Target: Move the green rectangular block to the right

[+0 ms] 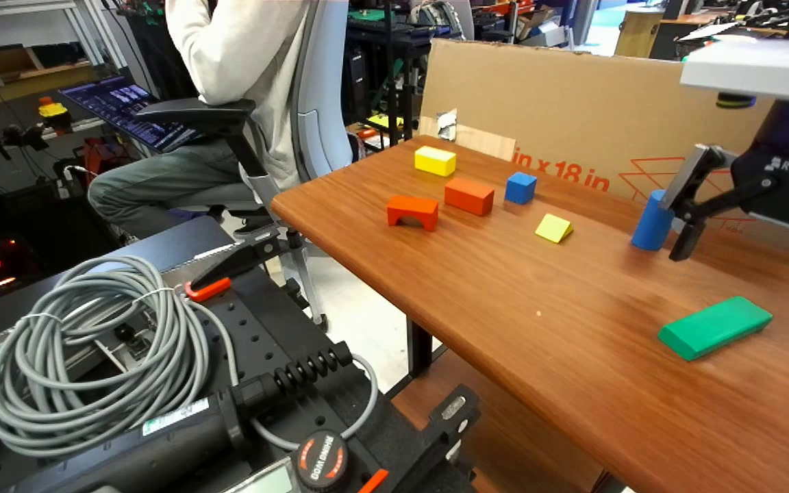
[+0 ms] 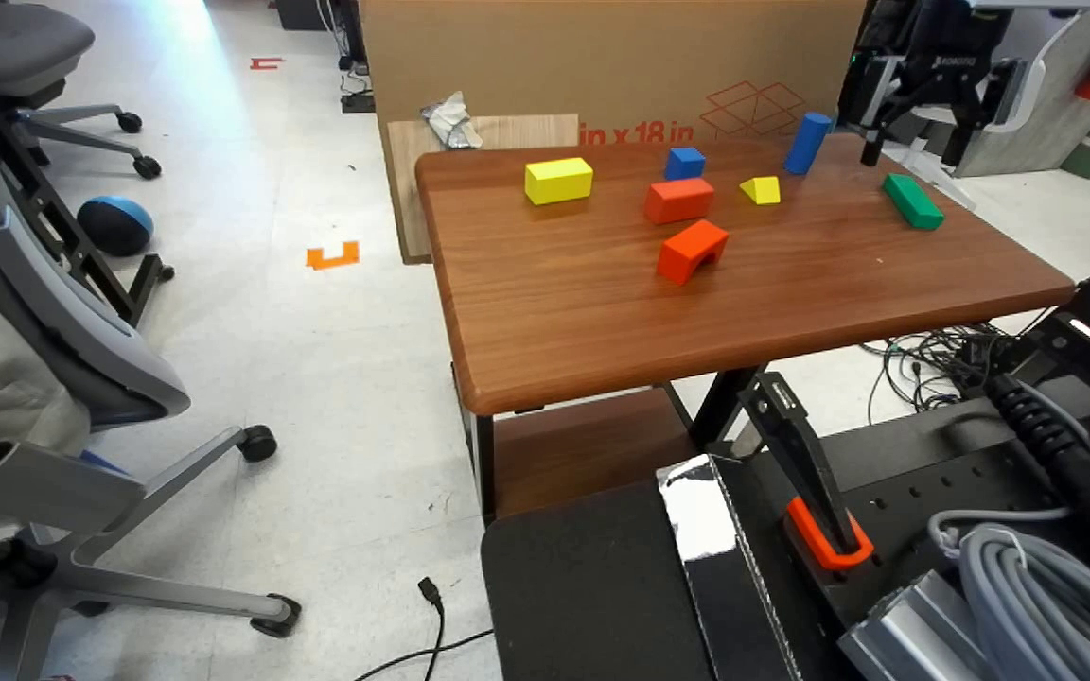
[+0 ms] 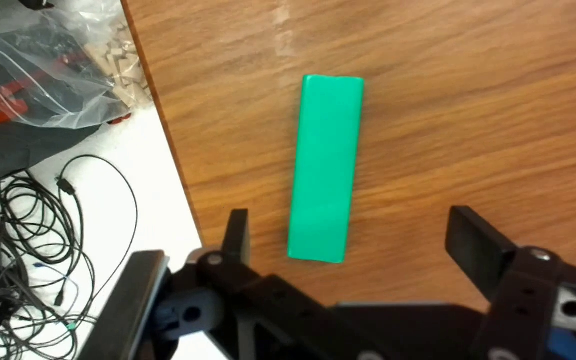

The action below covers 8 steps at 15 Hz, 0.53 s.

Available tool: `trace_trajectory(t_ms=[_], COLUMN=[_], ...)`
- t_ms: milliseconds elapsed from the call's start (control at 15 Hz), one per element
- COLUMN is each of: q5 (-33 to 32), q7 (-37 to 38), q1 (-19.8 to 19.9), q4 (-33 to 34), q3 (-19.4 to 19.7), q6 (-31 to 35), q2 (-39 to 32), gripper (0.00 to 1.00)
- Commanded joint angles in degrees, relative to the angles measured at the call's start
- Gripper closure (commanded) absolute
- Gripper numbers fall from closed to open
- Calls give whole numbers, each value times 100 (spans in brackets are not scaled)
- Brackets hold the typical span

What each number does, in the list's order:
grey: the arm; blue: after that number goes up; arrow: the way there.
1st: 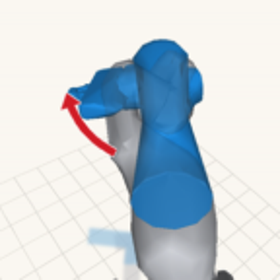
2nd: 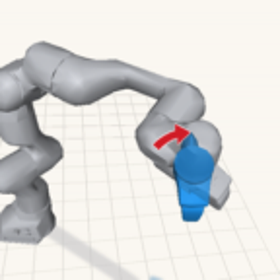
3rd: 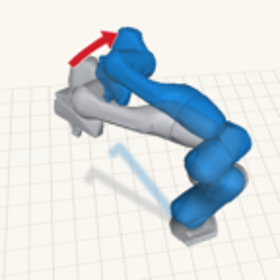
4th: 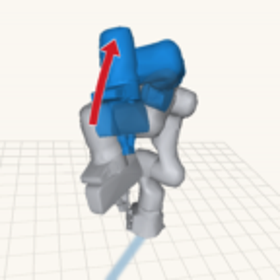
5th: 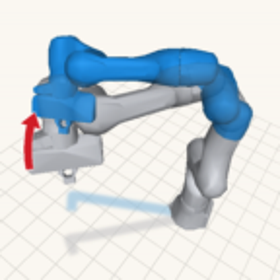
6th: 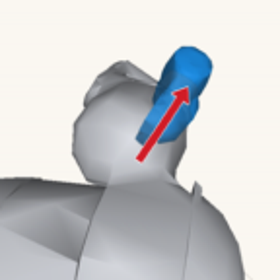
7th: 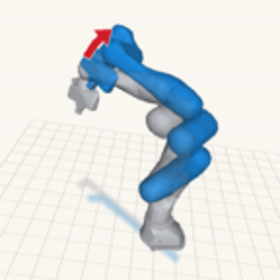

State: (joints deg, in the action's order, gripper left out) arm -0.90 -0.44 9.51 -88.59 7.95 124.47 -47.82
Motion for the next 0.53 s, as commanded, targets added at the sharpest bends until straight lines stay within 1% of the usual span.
trace_trajectory(t_ms=[0,200,267,333,400,467], q5=[-116,-259,-374,-165,-178,-177], q7=[-247,-396,-226,-265,-251,-251], q1=[-153,-325,-455,-285,-319,-325], q4=[-1340,-2138,-2358,-1554,-1717,-1729], q3=[-144,-173,-106,-182,-189,-194], q6=[429,753,523,455,454,454], q2=[1260,2078,2332,1625,1804,1837], gripper=[0,0,0,0,0,0])
